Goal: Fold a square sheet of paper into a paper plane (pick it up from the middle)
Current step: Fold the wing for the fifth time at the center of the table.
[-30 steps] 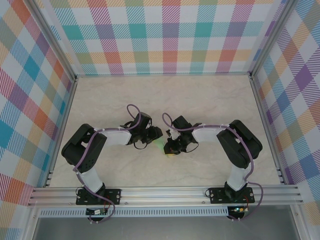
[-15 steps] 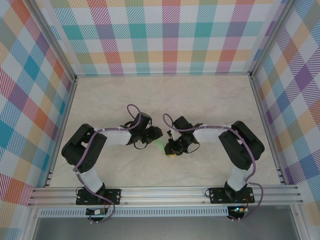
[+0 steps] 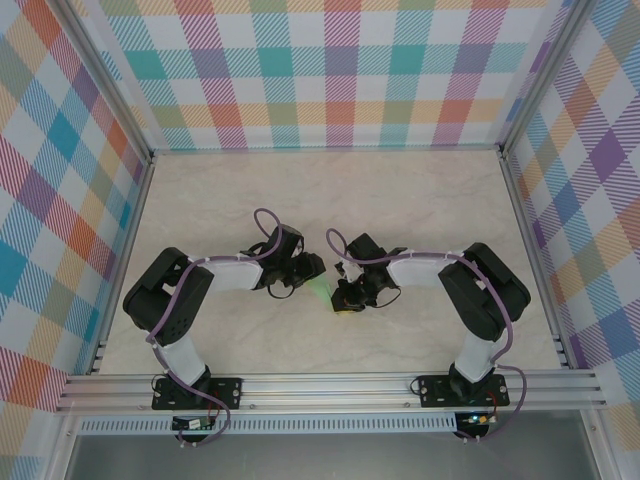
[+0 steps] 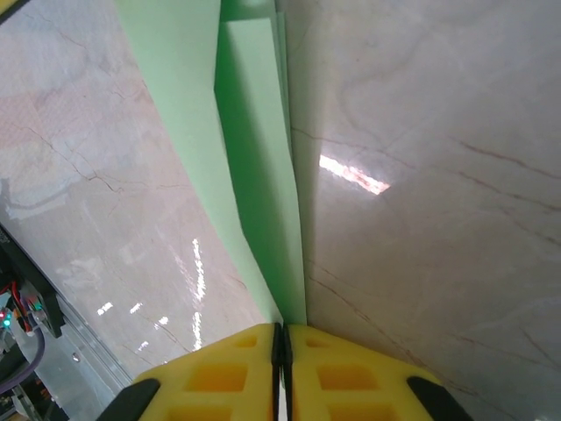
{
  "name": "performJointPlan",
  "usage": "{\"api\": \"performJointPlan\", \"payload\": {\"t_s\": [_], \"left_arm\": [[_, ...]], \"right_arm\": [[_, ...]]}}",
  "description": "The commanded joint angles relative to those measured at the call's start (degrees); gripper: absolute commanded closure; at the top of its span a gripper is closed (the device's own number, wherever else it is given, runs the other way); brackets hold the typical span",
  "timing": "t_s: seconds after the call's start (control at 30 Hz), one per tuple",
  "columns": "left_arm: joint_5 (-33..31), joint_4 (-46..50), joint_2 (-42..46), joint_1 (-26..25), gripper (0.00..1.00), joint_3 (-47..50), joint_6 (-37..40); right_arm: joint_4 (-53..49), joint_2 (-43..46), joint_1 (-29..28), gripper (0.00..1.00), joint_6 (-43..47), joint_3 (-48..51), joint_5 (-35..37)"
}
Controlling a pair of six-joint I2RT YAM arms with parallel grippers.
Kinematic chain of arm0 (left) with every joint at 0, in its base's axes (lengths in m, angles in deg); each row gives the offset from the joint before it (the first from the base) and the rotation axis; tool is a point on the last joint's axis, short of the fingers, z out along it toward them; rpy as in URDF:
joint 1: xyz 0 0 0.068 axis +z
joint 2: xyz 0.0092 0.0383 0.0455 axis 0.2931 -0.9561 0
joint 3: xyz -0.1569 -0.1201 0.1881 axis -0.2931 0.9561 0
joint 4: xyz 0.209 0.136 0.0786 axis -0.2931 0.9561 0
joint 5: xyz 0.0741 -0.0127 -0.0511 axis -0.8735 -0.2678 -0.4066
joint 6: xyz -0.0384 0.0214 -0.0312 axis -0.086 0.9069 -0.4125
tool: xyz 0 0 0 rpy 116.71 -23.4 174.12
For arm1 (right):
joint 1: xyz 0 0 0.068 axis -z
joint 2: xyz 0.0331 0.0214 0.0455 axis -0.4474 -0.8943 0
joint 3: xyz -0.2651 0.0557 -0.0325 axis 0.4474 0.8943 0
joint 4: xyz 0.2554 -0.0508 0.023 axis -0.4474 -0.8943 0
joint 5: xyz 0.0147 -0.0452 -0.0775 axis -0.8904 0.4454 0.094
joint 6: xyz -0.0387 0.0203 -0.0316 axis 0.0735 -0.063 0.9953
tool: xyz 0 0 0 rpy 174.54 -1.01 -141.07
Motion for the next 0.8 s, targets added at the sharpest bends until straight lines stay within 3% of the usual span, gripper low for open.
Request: {"api": "performJointPlan", "payload": {"t_s": [0.0,0.3,0.47,0.6,0.77], "left_arm": [[-1.44,3.94,-1.25,-0.19,0.6,-0.41,1.15],[-1.36,4.16,-1.32,-0.18,0.6,-0.7,1.2],[-1.45,4.34,-1.44,-0.17,0.6,-0.54,1.23],[-1.55,4.45,-1.33,-0.17,0.6,-0.56,1.26],[-1.53,4.68,-1.43,-0.08,0.6,-0.68,1.48]], "right_arm": [[-3.87,1.18,-0.33,0.84,1.68,1.24,0.5],[-5.16,1.35,-0.34,0.87,1.95,1.24,1.51],[-5.39,1.12,-0.34,0.94,1.97,1.25,2.05],[-5.06,0.86,-0.36,0.88,1.62,1.57,1.48],[-5.37,1.81,-0.31,0.89,2.07,1.77,1.66]]}}
